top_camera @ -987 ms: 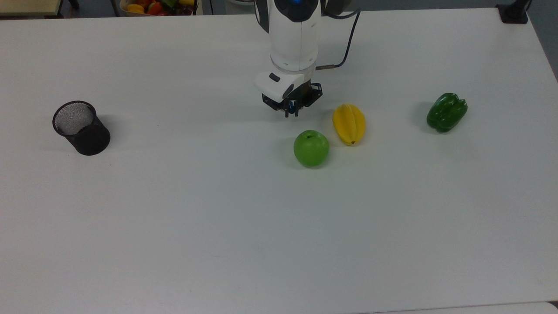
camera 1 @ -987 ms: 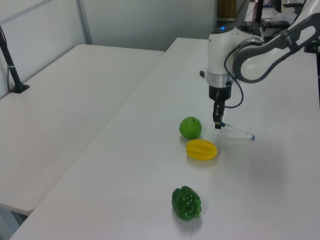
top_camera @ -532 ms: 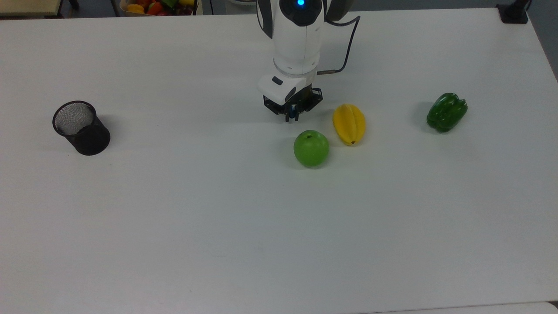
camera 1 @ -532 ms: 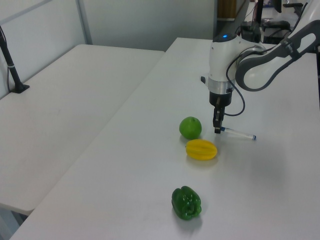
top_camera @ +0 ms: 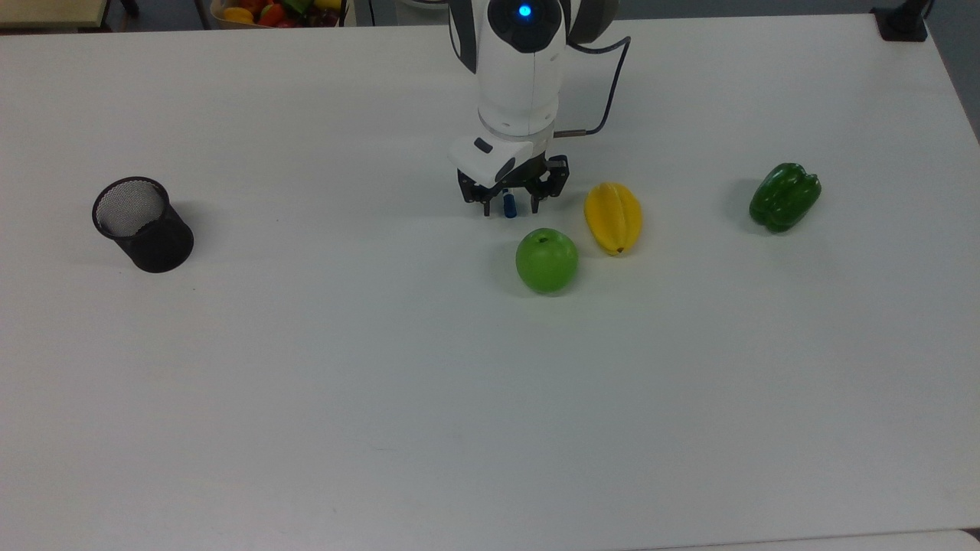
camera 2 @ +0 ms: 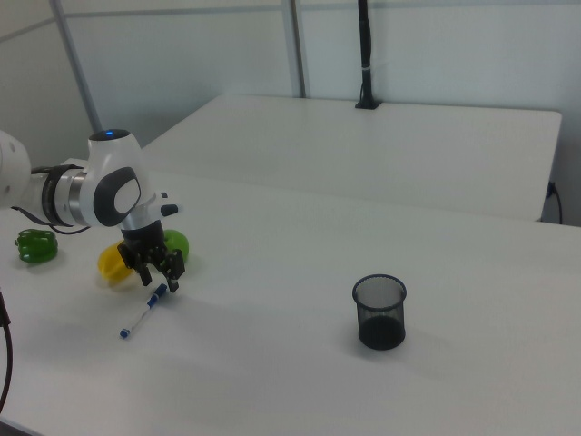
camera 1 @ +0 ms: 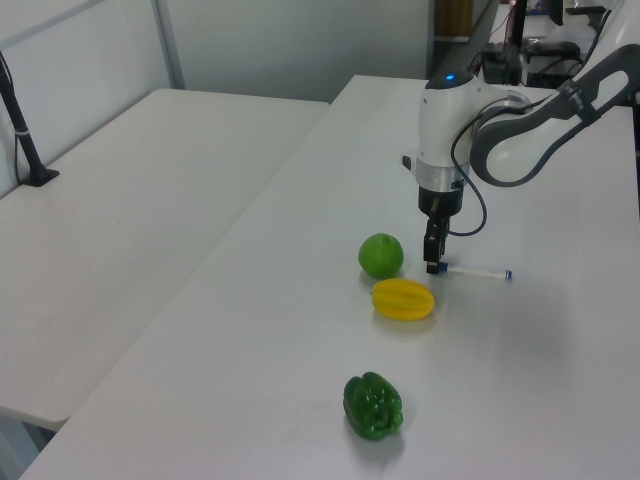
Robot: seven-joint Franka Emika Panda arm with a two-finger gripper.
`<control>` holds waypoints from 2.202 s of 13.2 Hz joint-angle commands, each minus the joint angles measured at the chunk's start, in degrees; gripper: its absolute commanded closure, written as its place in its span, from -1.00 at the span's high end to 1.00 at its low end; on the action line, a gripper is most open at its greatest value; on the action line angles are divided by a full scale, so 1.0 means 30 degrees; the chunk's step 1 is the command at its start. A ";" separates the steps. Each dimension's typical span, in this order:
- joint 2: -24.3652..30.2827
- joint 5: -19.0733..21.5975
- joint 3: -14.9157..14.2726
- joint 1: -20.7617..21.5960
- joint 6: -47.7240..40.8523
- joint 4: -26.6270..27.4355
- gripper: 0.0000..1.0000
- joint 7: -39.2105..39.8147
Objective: Take marker pen
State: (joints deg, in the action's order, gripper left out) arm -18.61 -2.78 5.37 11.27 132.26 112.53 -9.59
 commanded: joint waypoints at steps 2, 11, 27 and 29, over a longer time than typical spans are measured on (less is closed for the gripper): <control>0.0839 -0.0185 0.0056 -0.0180 0.0271 0.0254 1.00 -0.0641; 0.5407 -0.0010 0.0026 -0.2347 -0.8303 -0.3228 1.00 -0.0700; 0.6763 0.2217 -0.2200 -0.2700 -1.2098 -0.6894 1.00 0.2636; 0.6643 0.2217 -0.2229 -0.2730 -1.1626 -0.6895 1.00 0.3281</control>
State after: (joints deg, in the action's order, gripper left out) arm 2.63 4.48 -0.48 2.51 94.45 91.85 -3.90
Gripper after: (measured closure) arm 0.000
